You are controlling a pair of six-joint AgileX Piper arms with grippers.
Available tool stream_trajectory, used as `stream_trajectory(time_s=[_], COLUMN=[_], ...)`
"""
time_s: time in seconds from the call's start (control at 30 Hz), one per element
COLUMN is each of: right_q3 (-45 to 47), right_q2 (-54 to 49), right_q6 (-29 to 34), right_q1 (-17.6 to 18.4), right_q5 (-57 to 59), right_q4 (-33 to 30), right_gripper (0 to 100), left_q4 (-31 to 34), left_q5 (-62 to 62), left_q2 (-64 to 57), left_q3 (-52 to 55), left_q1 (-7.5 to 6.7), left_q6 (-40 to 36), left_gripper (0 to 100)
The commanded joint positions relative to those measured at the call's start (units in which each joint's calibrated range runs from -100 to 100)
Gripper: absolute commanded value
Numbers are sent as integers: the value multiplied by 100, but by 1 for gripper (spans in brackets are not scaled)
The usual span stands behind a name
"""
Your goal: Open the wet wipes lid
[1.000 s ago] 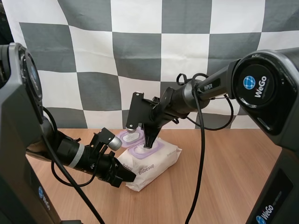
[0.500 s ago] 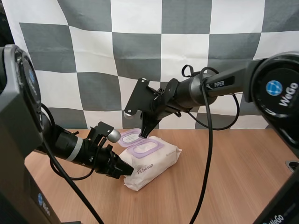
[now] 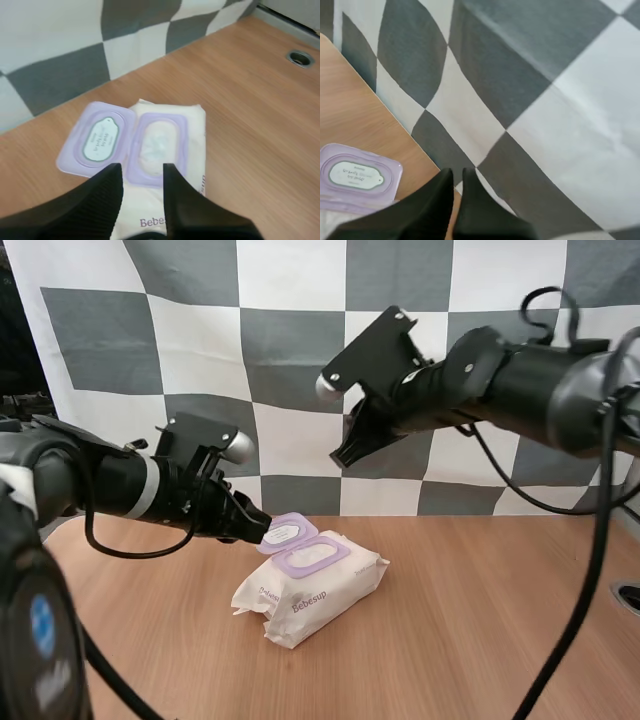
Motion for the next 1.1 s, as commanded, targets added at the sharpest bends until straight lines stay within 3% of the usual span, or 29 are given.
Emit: stream_trajectory(time_s=[0.0,0.07,0.17,0.23,0.3,0.4,0.6,0.8,0.9,1.07], right_q3=[1,1,1,1,1,205,1078,2479,3056,3723], right_q2=[-1195,-1705,-2607,-3139,-3475,-3890,-5205,-6472,-6573,-6588], right_q6=[355,576,824,1080,1473,1695,1717,1836,1912,2125], right_q1=[-215,-353,-485,-539,-597,-661,-723,-737,-737,-782], right_q5=[1253,1578,2152,2448,2771,2858,2375,871,420,-234], right_q4=[-48,-214,-446,-723,-1158,-1548,-1325,-1269,-1291,-1316], right_gripper=[0,0,1,12,13,0,0,0,0,0], left_q4=[-58,-61,-41,-26,71,140,76,46,-188,55], left_q5=[-335,-590,-781,-1194,-2034,-3276,-4887,-5303,-5328,-5328], left_q2=[-1469,-2004,-2775,-3273,-3740,-4333,-5152,-5324,-5271,-5257], left_q3=[-1,-1,-1,-1,26,198,893,1556,1735,2321], left_q1=[5,5,5,5,5,5,5,5,5,5], left_q6=[-270,-462,-553,-842,-1154,-1515,-2560,-2352,-2352,-2341], left_gripper=[18,15,30,36,29,0,0,0,0,0])
